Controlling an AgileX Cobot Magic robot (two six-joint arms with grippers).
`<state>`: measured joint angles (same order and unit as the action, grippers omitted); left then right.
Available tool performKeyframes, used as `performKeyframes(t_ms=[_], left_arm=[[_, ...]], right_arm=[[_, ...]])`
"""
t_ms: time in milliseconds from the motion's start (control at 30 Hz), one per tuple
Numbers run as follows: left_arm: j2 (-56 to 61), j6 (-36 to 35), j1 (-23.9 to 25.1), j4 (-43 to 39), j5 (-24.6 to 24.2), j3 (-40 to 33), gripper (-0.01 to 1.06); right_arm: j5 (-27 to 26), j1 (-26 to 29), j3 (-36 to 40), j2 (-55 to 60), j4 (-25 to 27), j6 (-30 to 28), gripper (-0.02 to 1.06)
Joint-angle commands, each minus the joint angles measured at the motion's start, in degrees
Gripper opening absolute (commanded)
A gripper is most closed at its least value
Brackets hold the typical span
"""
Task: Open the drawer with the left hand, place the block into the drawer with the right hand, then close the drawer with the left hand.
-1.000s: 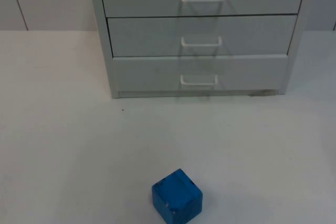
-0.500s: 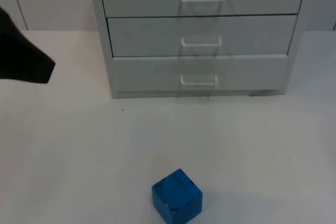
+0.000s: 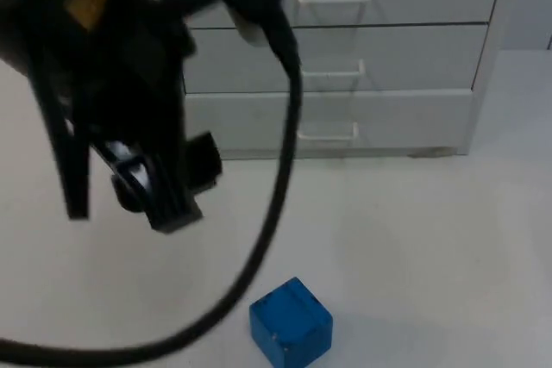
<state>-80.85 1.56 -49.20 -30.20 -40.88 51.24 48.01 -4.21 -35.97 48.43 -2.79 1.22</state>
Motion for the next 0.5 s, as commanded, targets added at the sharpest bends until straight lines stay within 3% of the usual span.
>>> performKeyframes(t_ms=[0, 300, 367, 433, 467], left_arm=[[-3.5, -2.9, -2.4, -7.5, 1.2, 0.4, 0.78], [-17.1, -18.0, -3.4, -29.1, 12.4, 0.5, 0.78], [-20.5, -21.8, -3.4, -37.3, 17.8, 0.5, 0.78], [-23.2, -27.2, -3.4, -45.1, 18.9, 0.6, 0.77], [-23.2, -27.2, -3.4, -45.1, 18.9, 0.6, 0.77]], right_arm=[[-0.7, 0.5, -0.3, 0.0, 0.0, -0.5, 1.05], [-0.7, 0.5, -0.3, 0.0, 0.0, -0.5, 1.05], [-0.7, 0.5, -0.3, 0.0, -0.7, -0.5, 1.05], [-0.7, 0.5, -0.3, 0.0, -1.1, -0.4, 1.05], [-0.7, 0.5, -0.3, 0.0, -1.1, -0.4, 1.05]])
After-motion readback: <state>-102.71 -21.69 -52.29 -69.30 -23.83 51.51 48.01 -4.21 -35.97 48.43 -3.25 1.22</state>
